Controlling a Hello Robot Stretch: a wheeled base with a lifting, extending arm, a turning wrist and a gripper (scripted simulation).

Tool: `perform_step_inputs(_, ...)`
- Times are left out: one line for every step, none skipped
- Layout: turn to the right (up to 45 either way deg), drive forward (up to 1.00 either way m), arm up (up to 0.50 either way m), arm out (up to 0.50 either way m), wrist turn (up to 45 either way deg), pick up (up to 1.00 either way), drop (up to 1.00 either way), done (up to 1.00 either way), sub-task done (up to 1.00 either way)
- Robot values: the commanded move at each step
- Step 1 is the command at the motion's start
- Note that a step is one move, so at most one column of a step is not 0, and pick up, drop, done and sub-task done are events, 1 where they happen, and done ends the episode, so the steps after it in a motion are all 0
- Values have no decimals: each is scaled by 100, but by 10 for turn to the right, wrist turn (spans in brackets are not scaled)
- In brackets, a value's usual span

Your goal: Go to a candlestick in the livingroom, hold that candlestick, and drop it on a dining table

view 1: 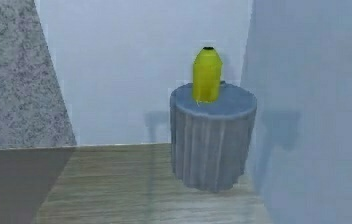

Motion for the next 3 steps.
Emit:
perform_step_inputs(60, 0, 0, 0, 0, 0, 0, 0, 0)
perform_step_inputs(30, 0, 0, 0, 0, 0, 0, 0, 0)
perform_step_inputs(0, 45, 0, 0, 0, 0, 0, 0, 0)
